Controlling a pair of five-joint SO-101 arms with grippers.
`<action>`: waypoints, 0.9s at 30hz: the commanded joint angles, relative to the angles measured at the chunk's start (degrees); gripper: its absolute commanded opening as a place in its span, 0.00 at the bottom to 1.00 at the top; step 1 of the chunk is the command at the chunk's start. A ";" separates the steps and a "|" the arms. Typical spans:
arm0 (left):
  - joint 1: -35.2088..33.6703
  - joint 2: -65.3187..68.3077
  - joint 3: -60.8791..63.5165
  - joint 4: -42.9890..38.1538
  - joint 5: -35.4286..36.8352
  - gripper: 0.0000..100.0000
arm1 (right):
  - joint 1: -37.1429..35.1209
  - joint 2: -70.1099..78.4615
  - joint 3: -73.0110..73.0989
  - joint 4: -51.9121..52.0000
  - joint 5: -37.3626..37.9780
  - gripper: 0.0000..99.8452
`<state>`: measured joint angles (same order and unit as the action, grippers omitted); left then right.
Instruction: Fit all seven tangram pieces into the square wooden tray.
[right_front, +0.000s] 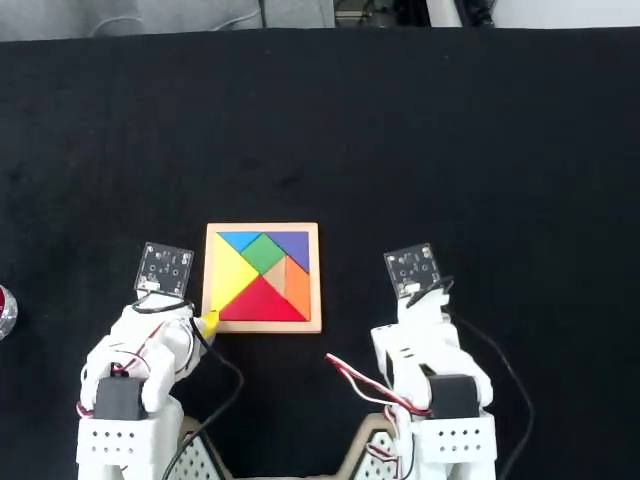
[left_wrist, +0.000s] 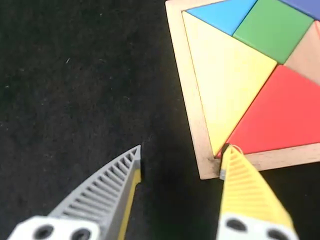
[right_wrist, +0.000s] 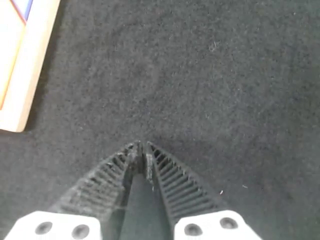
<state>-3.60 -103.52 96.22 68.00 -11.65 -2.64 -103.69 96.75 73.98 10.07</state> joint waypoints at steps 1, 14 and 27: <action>-0.04 0.00 1.19 -0.53 -0.44 0.25 | -0.26 -4.35 -0.22 0.53 0.62 0.01; -1.98 -0.44 0.84 -0.35 -0.26 0.25 | -0.26 -4.35 -0.22 0.53 0.70 0.01; -10.07 0.18 -9.27 -5.54 -0.44 0.02 | -0.26 -4.35 -0.22 0.53 0.70 0.01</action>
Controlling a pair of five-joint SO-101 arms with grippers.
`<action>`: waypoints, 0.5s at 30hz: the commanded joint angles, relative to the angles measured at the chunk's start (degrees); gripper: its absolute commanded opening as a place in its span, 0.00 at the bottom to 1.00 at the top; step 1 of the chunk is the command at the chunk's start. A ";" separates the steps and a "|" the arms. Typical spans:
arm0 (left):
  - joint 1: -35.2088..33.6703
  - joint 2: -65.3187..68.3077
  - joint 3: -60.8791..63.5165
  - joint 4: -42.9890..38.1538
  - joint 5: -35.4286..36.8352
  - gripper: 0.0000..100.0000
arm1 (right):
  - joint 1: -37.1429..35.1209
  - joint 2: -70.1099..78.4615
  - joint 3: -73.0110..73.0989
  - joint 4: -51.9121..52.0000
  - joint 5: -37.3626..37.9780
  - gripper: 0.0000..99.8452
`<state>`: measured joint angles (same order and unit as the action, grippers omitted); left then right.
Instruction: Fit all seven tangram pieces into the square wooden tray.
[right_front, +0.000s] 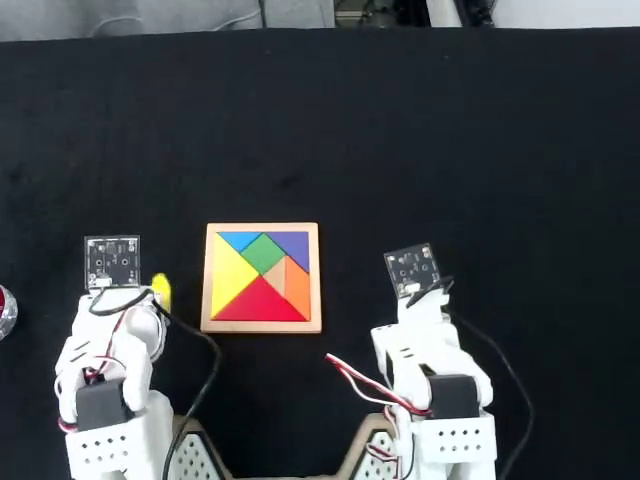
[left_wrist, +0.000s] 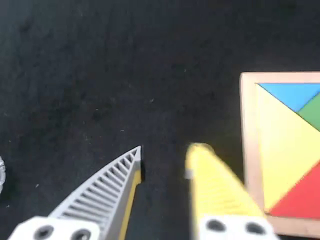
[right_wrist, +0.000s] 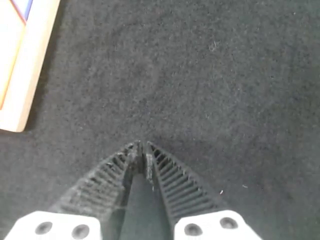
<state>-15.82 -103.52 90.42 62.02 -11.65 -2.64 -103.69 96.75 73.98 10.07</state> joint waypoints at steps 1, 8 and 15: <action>2.68 0.18 -3.56 1.05 -0.44 0.04 | -0.26 -4.35 -0.22 0.53 0.70 0.01; 3.38 0.79 -7.34 5.27 -0.35 0.09 | -0.26 -4.35 -0.22 0.53 0.70 0.01; 3.91 20.13 -18.24 4.57 -0.44 0.09 | -0.26 -4.35 -0.22 0.53 0.70 0.01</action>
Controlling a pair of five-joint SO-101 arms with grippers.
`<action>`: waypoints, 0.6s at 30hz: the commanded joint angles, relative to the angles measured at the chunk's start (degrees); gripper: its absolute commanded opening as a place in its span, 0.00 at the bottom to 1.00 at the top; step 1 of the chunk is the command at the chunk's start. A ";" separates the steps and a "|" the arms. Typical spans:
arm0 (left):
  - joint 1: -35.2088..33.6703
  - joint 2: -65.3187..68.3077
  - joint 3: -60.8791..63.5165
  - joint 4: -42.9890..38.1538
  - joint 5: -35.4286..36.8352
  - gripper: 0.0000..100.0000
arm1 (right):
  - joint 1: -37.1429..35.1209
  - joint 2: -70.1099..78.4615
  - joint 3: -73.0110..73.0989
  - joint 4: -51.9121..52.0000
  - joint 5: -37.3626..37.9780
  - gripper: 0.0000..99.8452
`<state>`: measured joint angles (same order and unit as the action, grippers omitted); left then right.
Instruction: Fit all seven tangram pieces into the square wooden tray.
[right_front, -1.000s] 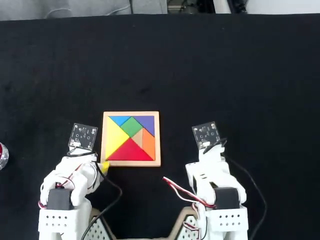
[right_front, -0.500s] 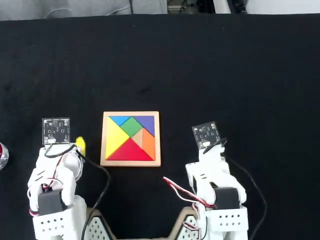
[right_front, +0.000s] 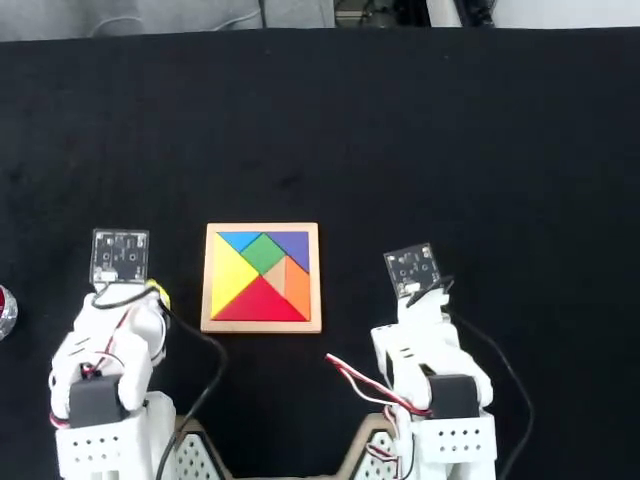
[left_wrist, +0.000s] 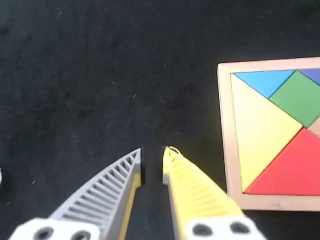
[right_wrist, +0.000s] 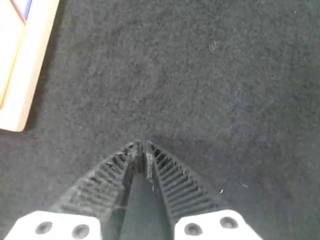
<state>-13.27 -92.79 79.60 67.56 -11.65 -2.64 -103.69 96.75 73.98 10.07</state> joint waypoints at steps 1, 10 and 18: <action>2.24 13.71 -8.75 -1.93 -0.44 0.09 | -0.26 -4.35 -0.22 0.53 0.70 0.01; 8.84 48.26 -10.77 -14.86 2.20 0.09 | -0.26 -4.35 -0.22 0.53 0.70 0.01; 9.27 63.38 -14.81 -19.69 10.20 0.09 | -0.26 -4.35 -0.22 0.53 0.70 0.01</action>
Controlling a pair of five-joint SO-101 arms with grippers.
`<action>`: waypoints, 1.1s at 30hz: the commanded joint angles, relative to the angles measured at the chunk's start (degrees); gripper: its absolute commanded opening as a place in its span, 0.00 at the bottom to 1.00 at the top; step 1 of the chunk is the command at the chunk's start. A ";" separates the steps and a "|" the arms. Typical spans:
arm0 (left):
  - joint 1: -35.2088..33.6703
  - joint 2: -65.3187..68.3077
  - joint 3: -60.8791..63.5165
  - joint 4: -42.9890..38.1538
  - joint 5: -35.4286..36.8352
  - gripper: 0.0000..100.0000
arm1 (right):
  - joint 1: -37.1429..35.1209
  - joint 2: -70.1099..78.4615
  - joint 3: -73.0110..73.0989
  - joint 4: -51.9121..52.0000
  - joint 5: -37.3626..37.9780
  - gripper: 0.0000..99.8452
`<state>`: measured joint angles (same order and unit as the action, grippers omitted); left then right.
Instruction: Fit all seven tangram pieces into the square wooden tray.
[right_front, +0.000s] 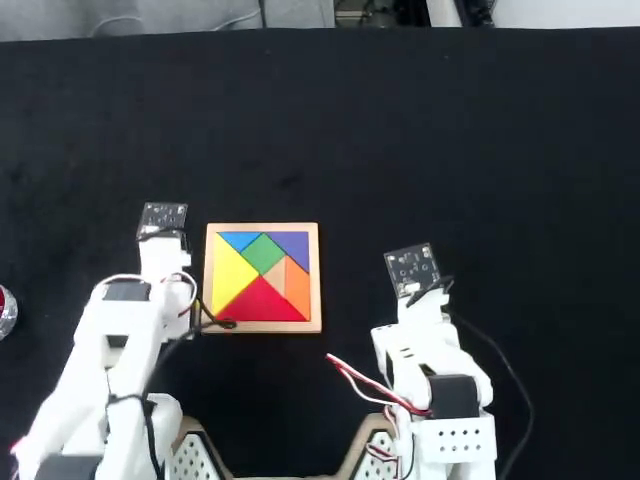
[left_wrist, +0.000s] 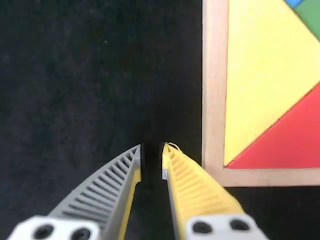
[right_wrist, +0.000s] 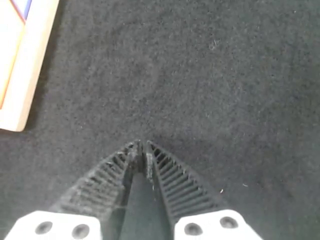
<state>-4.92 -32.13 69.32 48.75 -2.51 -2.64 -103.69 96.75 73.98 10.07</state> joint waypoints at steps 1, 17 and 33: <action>0.92 3.25 -5.14 -0.97 1.14 0.09 | -0.26 -4.35 -0.22 0.53 0.70 0.01; 13.67 3.43 -6.64 -1.41 7.03 0.09 | -0.26 -4.35 -0.22 0.53 0.70 0.01; -2.15 4.13 -10.42 -12.92 7.38 0.09 | -0.18 -4.35 -0.22 0.53 0.70 0.01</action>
<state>-6.51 -28.09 62.02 41.10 4.53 -2.64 -103.69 96.75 73.98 10.07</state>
